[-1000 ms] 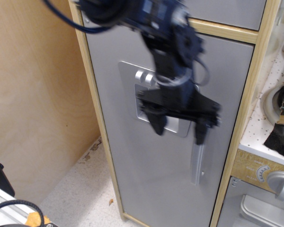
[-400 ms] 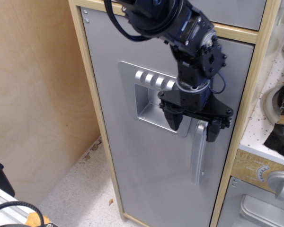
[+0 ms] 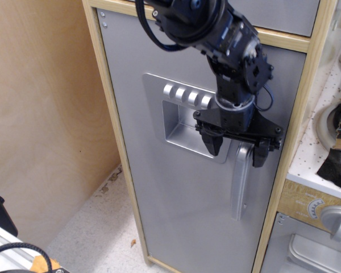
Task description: Open fridge
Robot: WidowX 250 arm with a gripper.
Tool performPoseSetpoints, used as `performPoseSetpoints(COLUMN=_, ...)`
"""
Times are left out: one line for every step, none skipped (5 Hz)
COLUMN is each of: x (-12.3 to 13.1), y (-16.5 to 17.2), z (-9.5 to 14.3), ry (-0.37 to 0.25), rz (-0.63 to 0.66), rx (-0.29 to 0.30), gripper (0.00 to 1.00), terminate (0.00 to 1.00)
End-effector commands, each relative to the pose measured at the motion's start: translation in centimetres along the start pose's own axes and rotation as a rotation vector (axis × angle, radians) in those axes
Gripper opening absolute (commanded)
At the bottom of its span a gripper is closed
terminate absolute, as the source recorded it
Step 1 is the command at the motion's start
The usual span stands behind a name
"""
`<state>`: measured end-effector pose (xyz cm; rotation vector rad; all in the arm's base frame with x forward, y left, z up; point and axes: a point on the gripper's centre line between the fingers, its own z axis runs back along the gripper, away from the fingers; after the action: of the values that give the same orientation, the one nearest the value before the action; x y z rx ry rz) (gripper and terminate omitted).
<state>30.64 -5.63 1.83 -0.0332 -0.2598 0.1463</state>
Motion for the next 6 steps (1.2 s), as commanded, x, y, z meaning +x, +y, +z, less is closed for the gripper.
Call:
performPoseSetpoints(x=0.2, y=-1.3, z=0.1, ry=-0.150, rz=0.090, rx=0.024, gripper=0.00, terminate=0.00)
performPoseSetpoints(x=-0.4, y=-1.5, z=-0.3, ry=-0.178, rz=0.105, rx=0.017, gripper=0.00, terminate=0.00)
performPoseSetpoints(x=-1.6, y=-1.4, z=-0.1, ry=-0.118, rz=0.092, rx=0.011, gripper=0.00, terminate=0.00)
performPoseSetpoints(x=-4.9, y=-1.5, z=0.6, ry=-0.018, rz=0.132, rx=0.025, gripper=0.00, terminate=0.00)
performPoseSetpoints(x=-7.9, y=-1.3, z=1.8, ry=0.068, rz=0.141, rx=0.020, gripper=0.00, terminate=0.00)
performPoseSetpoints(x=-10.4, y=-0.6, z=2.9, ry=0.130, rz=0.138, rx=0.024, gripper=0.00, terminate=0.00)
